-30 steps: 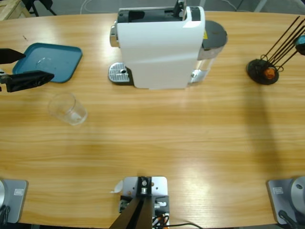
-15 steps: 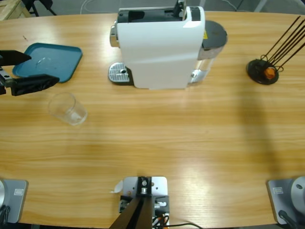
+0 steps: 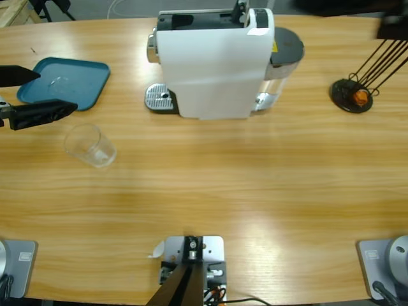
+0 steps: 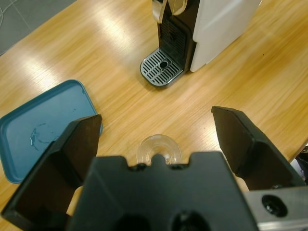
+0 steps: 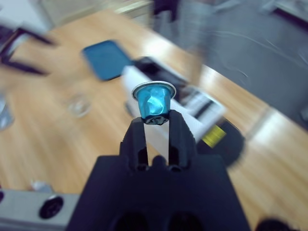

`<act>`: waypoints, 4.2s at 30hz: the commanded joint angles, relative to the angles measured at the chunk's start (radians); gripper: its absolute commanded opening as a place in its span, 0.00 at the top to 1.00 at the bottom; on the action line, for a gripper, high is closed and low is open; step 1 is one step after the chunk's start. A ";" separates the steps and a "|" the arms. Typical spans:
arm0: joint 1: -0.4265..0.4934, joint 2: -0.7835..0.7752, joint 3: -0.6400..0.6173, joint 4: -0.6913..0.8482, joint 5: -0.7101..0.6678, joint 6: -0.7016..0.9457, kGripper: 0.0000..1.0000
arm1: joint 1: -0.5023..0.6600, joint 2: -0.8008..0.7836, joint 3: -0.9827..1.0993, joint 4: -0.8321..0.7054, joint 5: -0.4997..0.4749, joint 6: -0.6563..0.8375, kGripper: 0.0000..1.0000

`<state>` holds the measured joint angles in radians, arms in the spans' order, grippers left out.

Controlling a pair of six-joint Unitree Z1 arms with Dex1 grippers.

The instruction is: Pour coffee

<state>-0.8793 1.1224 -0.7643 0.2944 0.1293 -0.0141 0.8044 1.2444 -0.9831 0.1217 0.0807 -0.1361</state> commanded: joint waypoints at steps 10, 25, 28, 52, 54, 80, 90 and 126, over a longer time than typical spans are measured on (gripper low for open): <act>-0.009 -0.049 0.054 0.009 0.001 -0.006 0.00 | 0.049 0.469 -0.526 0.353 0.226 -0.383 1.00; -0.009 -0.052 0.080 0.008 0.001 -0.007 0.00 | 0.045 0.606 -0.640 0.363 -0.050 -0.424 1.00; -0.009 -0.055 0.091 0.008 0.001 -0.007 0.00 | 0.040 0.609 -0.640 0.353 -0.079 -0.424 1.00; -0.009 -0.055 0.095 0.002 0.003 -0.010 0.00 | -0.002 0.643 -0.595 0.332 -0.071 -0.432 1.00; -0.009 -0.055 0.096 0.000 0.003 -0.010 0.00 | -0.002 0.646 -0.593 0.332 -0.072 -0.432 1.00; -0.009 -0.052 0.114 -0.005 0.001 -0.027 0.00 | 0.005 0.533 -0.479 0.227 -0.149 -0.391 0.14; -0.009 -0.059 0.101 -0.006 0.001 -0.027 0.00 | 0.091 0.427 -0.490 0.228 -0.058 -0.273 1.00; -0.009 -0.093 0.107 0.069 -0.002 -0.026 0.00 | 0.055 0.397 -0.213 -0.248 -0.498 0.831 1.00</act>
<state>-0.8808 1.0408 -0.6933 0.3464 0.1292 -0.0291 0.8485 1.5363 -1.1681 -0.0757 -0.4421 0.6554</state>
